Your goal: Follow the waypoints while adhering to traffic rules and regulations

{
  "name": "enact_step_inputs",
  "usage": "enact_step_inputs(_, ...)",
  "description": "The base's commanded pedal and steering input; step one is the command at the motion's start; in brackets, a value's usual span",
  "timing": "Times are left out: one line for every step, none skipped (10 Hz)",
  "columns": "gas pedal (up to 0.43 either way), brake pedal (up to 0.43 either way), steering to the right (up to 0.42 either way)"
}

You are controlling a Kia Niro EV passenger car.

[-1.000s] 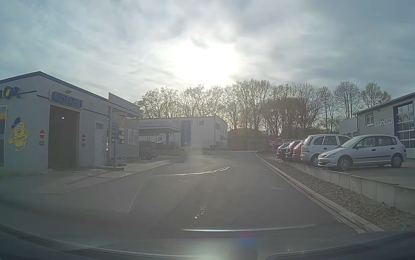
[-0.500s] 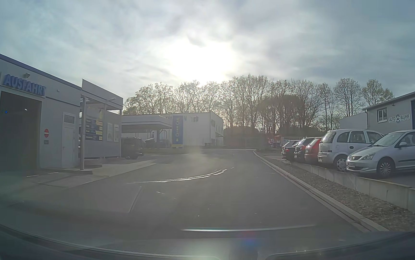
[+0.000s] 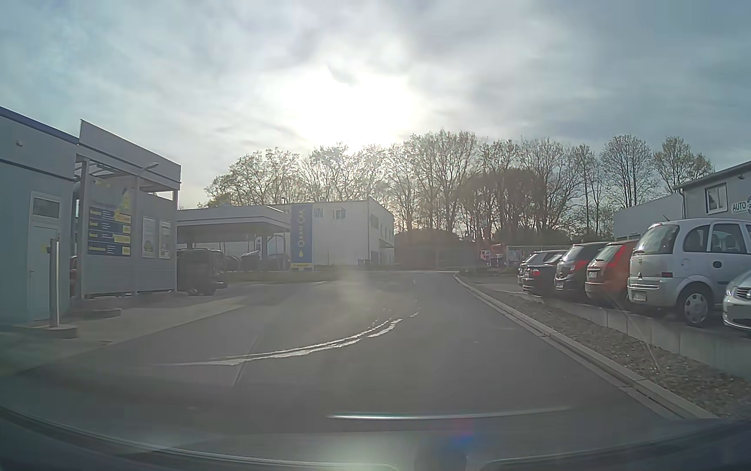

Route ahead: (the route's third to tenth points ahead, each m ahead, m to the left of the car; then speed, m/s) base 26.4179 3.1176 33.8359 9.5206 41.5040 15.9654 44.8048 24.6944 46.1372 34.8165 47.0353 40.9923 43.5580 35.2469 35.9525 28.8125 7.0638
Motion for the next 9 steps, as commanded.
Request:
enact_step_inputs(0.118, 0.0, 0.022)
enact_step_inputs(0.118, 0.0, 0.022)
enact_step_inputs(0.118, 0.0, 0.022)
enact_step_inputs(0.11, 0.0, 0.022)
enact_step_inputs(0.098, 0.0, 0.022)
enact_step_inputs(0.087, 0.0, 0.022)
enact_step_inputs(0.087, 0.0, 0.022)
enact_step_inputs(0.079, 0.0, 0.021)
enact_step_inputs(0.067, 0.0, 0.019)
